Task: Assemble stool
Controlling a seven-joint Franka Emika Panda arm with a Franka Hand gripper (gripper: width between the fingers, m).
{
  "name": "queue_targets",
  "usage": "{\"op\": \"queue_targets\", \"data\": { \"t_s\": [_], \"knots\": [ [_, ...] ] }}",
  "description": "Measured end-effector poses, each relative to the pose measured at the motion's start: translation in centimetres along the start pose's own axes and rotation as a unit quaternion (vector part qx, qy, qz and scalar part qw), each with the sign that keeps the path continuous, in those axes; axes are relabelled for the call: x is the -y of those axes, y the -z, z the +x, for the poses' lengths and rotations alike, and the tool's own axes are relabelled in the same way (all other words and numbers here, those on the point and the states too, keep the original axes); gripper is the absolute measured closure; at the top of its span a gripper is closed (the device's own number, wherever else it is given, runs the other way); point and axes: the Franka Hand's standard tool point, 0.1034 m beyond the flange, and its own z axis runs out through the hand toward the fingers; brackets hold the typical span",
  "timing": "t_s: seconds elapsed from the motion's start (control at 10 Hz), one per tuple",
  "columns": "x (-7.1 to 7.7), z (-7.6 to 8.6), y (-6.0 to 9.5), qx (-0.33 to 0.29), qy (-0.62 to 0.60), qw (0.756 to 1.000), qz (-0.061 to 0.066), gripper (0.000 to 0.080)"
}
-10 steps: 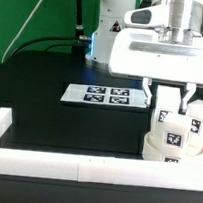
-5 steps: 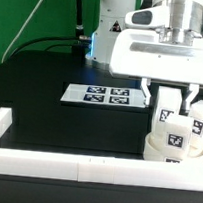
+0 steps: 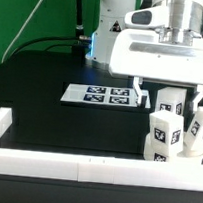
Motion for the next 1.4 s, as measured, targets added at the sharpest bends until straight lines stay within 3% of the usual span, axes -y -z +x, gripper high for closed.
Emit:
{"op": "queue_targets", "data": {
  "t_s": [0.8, 1.0, 1.2, 1.4],
  "knots": [
    [0.0, 0.0, 0.1, 0.002, -0.004, 1.000, 0.000, 0.0151],
    [-0.2, 1.5, 2.1, 0.016, -0.035, 0.999, 0.009, 0.0151],
    [-2.5, 2.7, 2.9, 0.028, -0.062, 0.998, 0.011, 0.0151],
    [-3.7, 1.9, 2.2, 0.127, -0.087, 0.988, 0.017, 0.0151]
  ]
}}
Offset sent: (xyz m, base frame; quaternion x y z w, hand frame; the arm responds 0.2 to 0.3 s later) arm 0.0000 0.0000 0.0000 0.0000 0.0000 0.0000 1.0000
